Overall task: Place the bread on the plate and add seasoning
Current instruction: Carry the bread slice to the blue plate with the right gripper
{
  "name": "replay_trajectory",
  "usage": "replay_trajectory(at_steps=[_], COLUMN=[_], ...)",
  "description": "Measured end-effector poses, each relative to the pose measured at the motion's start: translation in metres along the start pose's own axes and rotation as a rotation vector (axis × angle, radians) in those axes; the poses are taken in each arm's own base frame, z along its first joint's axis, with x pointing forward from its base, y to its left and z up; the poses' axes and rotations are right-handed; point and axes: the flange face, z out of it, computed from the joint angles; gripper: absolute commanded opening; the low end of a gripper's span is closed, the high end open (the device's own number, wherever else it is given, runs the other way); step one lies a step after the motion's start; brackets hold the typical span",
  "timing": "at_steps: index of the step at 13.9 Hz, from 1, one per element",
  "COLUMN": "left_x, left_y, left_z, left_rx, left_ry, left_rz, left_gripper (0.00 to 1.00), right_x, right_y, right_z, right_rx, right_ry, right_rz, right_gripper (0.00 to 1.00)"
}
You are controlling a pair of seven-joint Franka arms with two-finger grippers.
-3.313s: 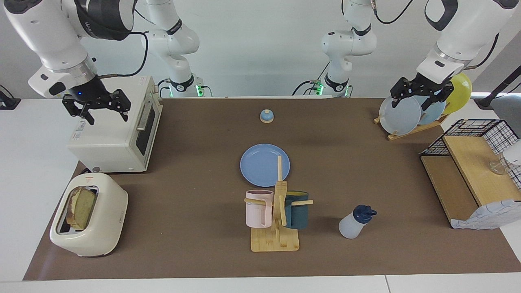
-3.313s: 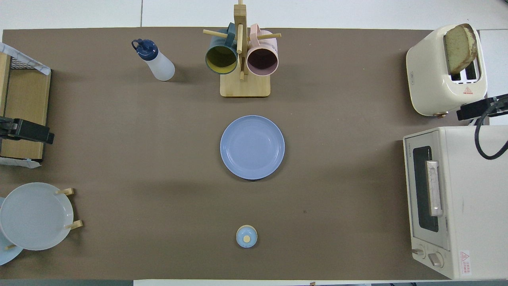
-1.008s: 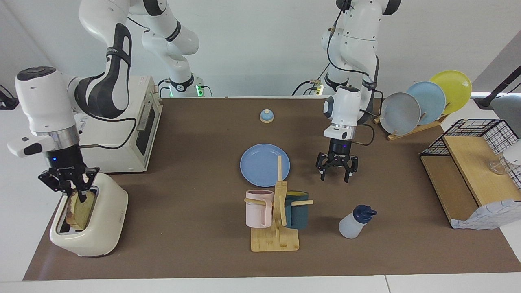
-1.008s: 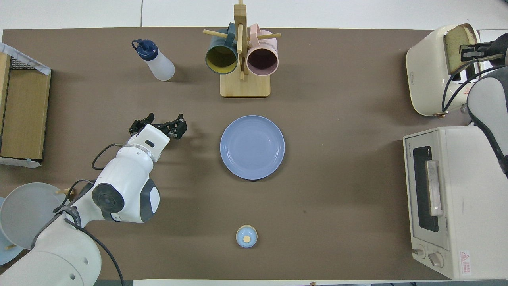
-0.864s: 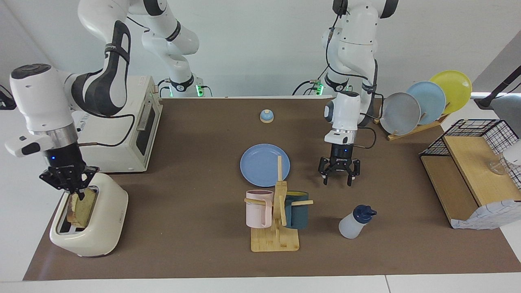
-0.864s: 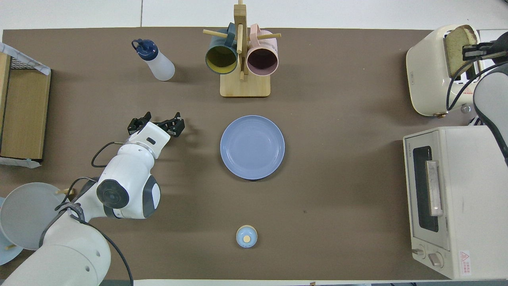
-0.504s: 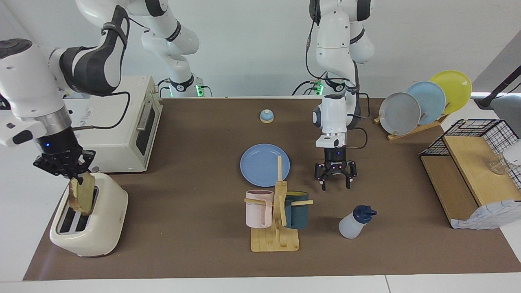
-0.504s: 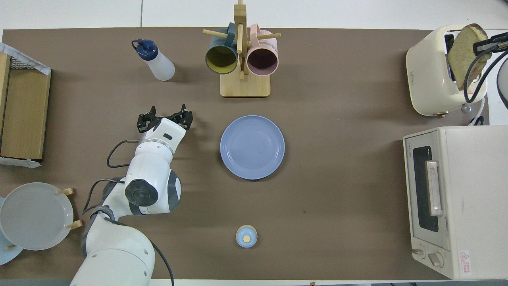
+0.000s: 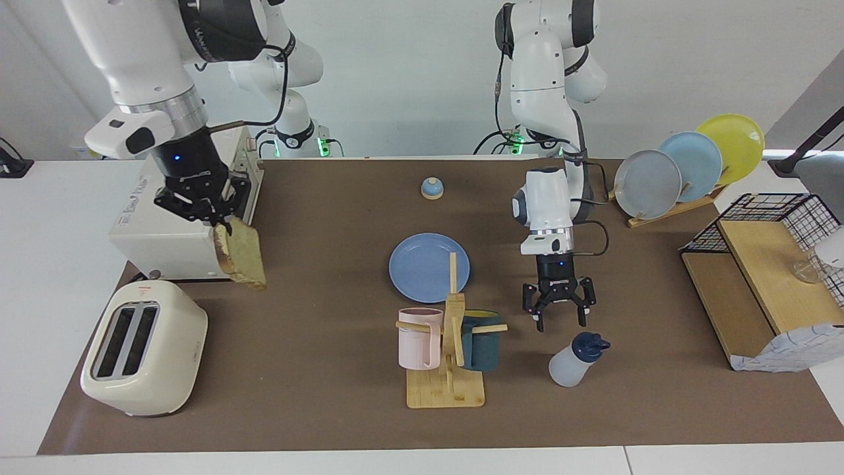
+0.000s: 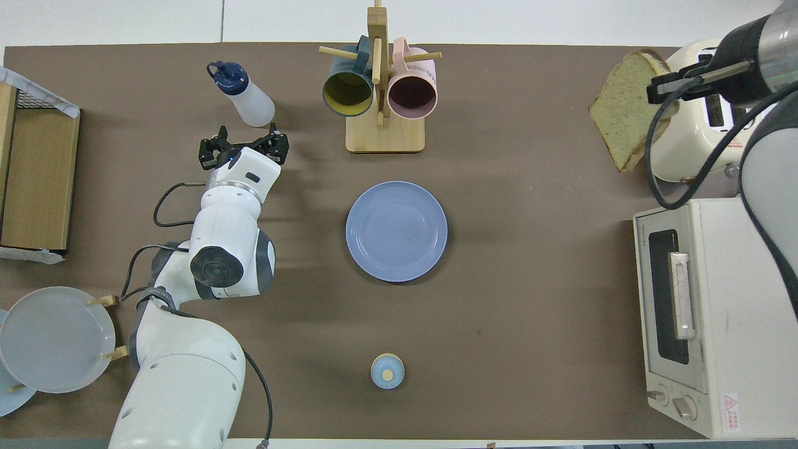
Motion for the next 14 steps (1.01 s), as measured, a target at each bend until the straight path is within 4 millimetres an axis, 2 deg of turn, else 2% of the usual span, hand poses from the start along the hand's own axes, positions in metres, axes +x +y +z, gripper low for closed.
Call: replay_trajectory(at_steps=[3, 7, 9, 11, 12, 14], left_x=[0.007, 0.011, 0.012, 0.014, 0.014, 0.017], left_y=[-0.005, -0.004, -0.003, 0.001, 0.002, 0.002], left_z=[0.012, 0.018, 0.021, 0.021, 0.022, 0.026], left_rx=[0.010, 0.008, 0.001, -0.007, -0.009, -0.015], left_ry=[0.016, 0.022, 0.020, 0.020, 0.018, 0.010], left_rz=[0.019, 0.034, 0.040, 0.039, 0.032, 0.006], left_gripper=[1.00, 1.00, 1.00, 1.00, 1.00, 1.00], right_x=[-0.014, -0.030, -0.036, -0.050, -0.057, -0.071], right_y=[-0.053, -0.084, -0.122, -0.171, -0.189, -0.213], right_z=[0.037, 0.094, 0.115, 0.137, 0.148, 0.170], right_rx=[0.086, 0.240, 0.263, 0.276, 0.283, 0.291], right_ry=[-0.087, -0.121, -0.073, -0.031, -0.007, 0.035], right_rz=[0.128, 0.191, 0.241, 0.264, 0.268, 0.273], right_gripper=[0.00, 0.00, 0.00, 0.00, 0.00, 0.00])
